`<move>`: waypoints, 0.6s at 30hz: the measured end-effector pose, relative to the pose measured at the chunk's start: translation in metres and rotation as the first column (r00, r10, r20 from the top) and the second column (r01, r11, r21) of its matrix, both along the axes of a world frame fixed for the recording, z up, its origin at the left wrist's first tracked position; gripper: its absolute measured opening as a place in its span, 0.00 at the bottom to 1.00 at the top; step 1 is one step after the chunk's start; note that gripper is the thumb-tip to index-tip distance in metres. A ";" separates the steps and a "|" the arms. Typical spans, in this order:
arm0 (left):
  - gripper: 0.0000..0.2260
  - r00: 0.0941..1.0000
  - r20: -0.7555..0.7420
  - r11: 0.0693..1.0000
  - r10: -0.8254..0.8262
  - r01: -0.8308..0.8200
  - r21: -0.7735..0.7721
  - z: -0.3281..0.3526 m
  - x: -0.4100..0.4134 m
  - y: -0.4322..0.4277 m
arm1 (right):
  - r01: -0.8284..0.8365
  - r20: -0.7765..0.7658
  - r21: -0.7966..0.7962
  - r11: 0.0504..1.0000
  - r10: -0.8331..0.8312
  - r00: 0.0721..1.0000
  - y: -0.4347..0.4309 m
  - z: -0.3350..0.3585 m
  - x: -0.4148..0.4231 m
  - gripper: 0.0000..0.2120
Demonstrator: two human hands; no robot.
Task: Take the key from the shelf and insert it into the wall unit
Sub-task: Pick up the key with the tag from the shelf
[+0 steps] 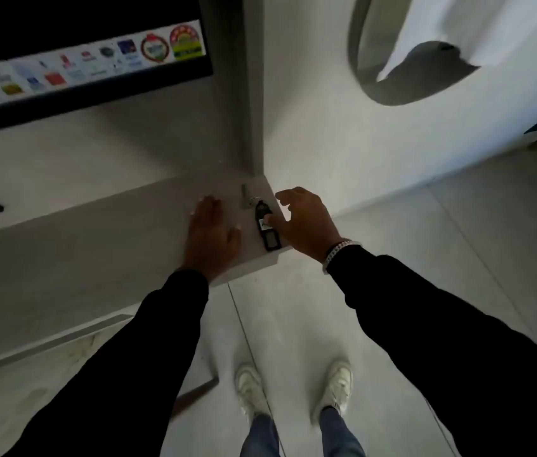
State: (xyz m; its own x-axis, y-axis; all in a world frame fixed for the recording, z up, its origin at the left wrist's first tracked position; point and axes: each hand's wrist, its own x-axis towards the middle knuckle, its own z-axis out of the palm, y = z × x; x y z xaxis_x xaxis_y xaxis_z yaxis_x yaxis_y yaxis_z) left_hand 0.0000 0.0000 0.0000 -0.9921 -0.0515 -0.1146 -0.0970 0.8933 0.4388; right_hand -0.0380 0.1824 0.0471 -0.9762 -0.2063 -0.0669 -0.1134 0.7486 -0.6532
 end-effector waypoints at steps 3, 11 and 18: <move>0.34 0.998 -0.035 0.983 -0.047 0.040 -0.181 -0.014 -0.006 -0.004 | 0.128 0.064 0.081 0.988 -0.133 0.989 -0.017 -0.015 -0.009 0.26; 0.36 0.993 -0.071 0.960 -0.093 0.071 -0.269 -0.028 -0.024 -0.002 | 0.306 0.186 0.091 0.948 -0.318 0.929 -0.011 -0.028 -0.023 0.11; 0.37 0.982 -0.014 0.950 -0.190 0.181 -0.254 -0.021 -0.020 0.013 | 0.507 0.506 -0.276 0.817 -0.325 0.799 0.022 -0.014 -0.014 0.04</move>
State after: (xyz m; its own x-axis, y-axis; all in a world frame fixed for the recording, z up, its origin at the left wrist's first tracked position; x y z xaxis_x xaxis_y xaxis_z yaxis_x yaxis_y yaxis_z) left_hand -0.0201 0.0129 -0.0205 -0.9902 0.1117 -0.0840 0.0932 0.9756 0.1986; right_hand -0.0519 0.2048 0.0335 -0.8630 0.1170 -0.4914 0.5000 0.3367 -0.7979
